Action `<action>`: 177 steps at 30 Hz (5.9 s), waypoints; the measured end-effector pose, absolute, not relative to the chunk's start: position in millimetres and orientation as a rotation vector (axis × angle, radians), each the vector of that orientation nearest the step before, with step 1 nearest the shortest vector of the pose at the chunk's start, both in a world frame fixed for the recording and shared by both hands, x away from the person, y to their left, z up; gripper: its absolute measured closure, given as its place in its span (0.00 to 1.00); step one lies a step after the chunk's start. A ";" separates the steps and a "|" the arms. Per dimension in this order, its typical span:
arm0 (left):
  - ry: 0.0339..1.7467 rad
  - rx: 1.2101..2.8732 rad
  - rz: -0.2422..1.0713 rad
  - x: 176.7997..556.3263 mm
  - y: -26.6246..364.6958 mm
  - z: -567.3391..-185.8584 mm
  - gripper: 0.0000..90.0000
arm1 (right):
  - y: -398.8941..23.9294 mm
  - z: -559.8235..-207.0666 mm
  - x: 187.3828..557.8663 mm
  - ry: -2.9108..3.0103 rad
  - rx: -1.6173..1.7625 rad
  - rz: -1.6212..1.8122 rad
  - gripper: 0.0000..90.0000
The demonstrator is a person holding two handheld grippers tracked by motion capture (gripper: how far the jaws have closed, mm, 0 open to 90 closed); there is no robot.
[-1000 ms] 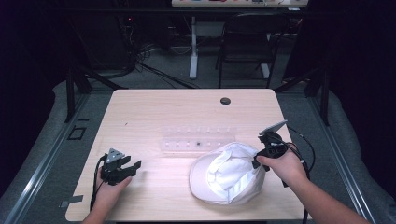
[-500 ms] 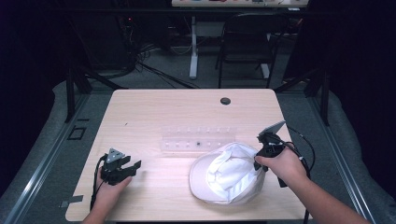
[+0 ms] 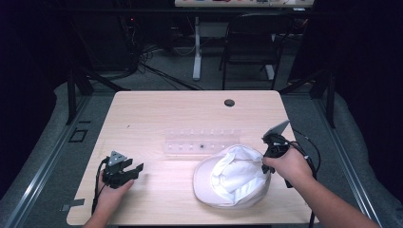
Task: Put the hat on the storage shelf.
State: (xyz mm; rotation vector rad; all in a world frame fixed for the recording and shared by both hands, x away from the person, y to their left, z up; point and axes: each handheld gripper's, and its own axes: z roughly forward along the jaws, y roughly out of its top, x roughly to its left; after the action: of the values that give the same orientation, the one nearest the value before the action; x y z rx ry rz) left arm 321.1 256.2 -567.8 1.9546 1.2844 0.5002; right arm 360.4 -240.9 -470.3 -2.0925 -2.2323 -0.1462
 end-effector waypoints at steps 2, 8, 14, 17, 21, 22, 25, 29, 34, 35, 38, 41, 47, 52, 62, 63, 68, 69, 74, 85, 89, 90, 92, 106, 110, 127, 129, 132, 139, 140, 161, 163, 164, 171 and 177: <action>1.285 1.957 0.502 320.9 256.5 -567.5 0.52 | -240.8 -468.9 361.0 -2.246 -2.075 -0.114 0.89; 1.284 1.956 0.502 321.1 256.1 -567.8 0.52 | -238.8 -464.4 362.7 -2.232 -2.078 -0.109 0.89; 1.285 1.956 0.499 321.0 256.2 -567.7 0.52 | -235.5 -454.6 364.7 -2.215 -2.095 -0.118 0.90; 1.282 1.965 0.495 320.9 256.8 -567.0 0.52 | -234.9 -448.2 365.7 -2.220 -2.095 -0.109 0.90; 1.278 1.964 0.496 320.8 256.3 -567.2 0.52 | -234.5 -438.5 366.1 -2.213 -2.105 -0.126 0.90; 1.280 1.966 0.496 320.7 256.1 -567.1 0.52 | -235.1 -436.4 366.2 -2.222 -2.094 -0.108 0.90; 1.281 1.964 0.495 320.9 255.7 -567.6 0.52 | -235.1 -428.6 366.4 -2.214 -2.097 -0.102 0.90; 1.280 1.964 0.496 320.9 255.3 -567.6 0.52 | -234.2 -418.3 367.0 -2.195 -2.101 -0.131 0.90; 1.281 1.965 0.496 320.9 255.4 -567.7 0.52 | -232.9 -406.8 367.9 -2.150 -2.080 -0.157 0.90; 1.280 1.965 0.496 320.8 255.5 -567.6 0.52 | -232.7 -405.2 368.0 -2.146 -2.074 -0.155 0.90; 1.281 1.964 0.495 320.7 255.5 -567.6 0.52 | -231.4 -398.7 368.3 -2.146 -2.050 -0.158 0.90; 1.282 1.965 0.495 320.7 255.3 -567.7 0.52 | -229.9 -396.2 368.3 -2.141 -2.064 -0.173 0.90; 1.281 1.966 0.495 320.9 255.1 -568.0 0.52 | -226.5 -384.6 369.2 -2.139 -2.044 -0.180 0.90; 1.281 1.965 0.494 320.9 255.1 -568.1 0.52 | -225.3 -375.6 368.7 -2.117 -2.031 -0.205 0.90; 1.282 1.965 0.494 320.9 254.8 -568.2 0.52 | -227.9 -362.1 370.4 -2.007 -1.960 -0.299 0.90; 1.282 1.965 0.494 320.9 254.9 -568.3 0.52 | -228.4 -361.4 370.6 -1.997 -1.954 -0.314 0.90; 1.283 1.965 0.495 320.9 254.9 -568.4 0.52 | -230.1 -357.4 370.5 -1.941 -1.933 -0.399 0.90; 1.283 1.965 0.495 321.0 254.8 -568.4 0.52 | -229.9 -356.9 370.4 -1.930 -1.931 -0.408 0.90; 1.280 1.967 0.495 320.7 254.6 -568.1 0.52 | -229.7 -352.6 369.2 -1.890 -1.885 -0.465 0.90; 1.280 1.966 0.495 320.9 254.6 -568.1 0.52 | -231.2 -348.1 367.7 -1.753 -1.783 -0.649 0.90; 1.274 1.969 0.497 320.3 253.9 -567.7 0.52 | -233.3 -343.0 368.3 -1.730 -1.730 -0.720 0.90; 1.274 1.969 0.497 320.3 253.9 -567.7 0.52 | -233.3 -343.0 368.3 -1.730 -1.730 -0.720 0.90; 1.261 1.975 0.501 319.3 252.2 -566.5 0.52 | -233.6 -339.5 369.3 -1.709 -1.728 -0.765 0.90; 1.223 1.990 0.503 316.7 244.6 -564.0 0.52 | -227.8 -327.6 387.9 -1.646 -1.689 -0.879 0.90; 1.211 1.994 0.503 316.7 242.9 -564.0 0.52 | -227.9 -320.4 395.0 -1.652 -1.687 -0.911 0.90; 0.947 1.965 0.445 310.5 184.3 -535.2 0.51 | -213.1 -311.0 427.4 -1.586 -1.739 -1.028 0.90; 0.935 1.965 0.448 310.7 180.7 -533.4 0.51 | -211.9 -311.4 429.3 -1.586 -1.739 -1.036 0.90; 0.907 1.967 0.451 311.5 170.4 -529.6 0.51 | -208.0 -311.3 434.1 -1.576 -1.753 -1.050 0.90; 0.852 1.983 0.466 311.9 149.4 -526.4 0.51 | -205.1 -313.9 444.3 -1.538 -1.799 -1.072 0.90; 0.852 1.983 0.466 311.9 149.4 -526.4 0.51 | -205.1 -313.9 444.3 -1.538 -1.799 -1.072 0.90; 0.719 2.012 0.497 323.7 80.4 -505.7 0.54 | -199.5 -323.2 457.2 -1.500 -1.850 -1.104 0.90; 0.707 2.038 0.518 324.6 71.3 -504.3 0.56 | -198.3 -322.8 457.0 -1.504 -1.853 -1.103 0.90; 0.702 2.047 0.525 325.0 67.1 -503.9 0.56 | -197.9 -322.3 456.9 -1.508 -1.851 -1.096 0.90; 0.707 2.070 0.563 330.4 48.2 -503.3 0.55 | -196.5 -321.8 456.3 -1.520 -1.846 -1.086 0.90; 0.748 2.057 0.562 338.2 38.0 -504.0 0.53 | -196.2 -321.9 456.5 -1.522 -1.849 -1.087 0.90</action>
State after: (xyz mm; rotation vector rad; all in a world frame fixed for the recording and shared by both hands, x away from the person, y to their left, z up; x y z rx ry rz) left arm 338.2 38.0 -504.0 2.0565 0.7476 0.5621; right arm 456.5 -196.2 -321.9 -1.8489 -1.5216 -1.0868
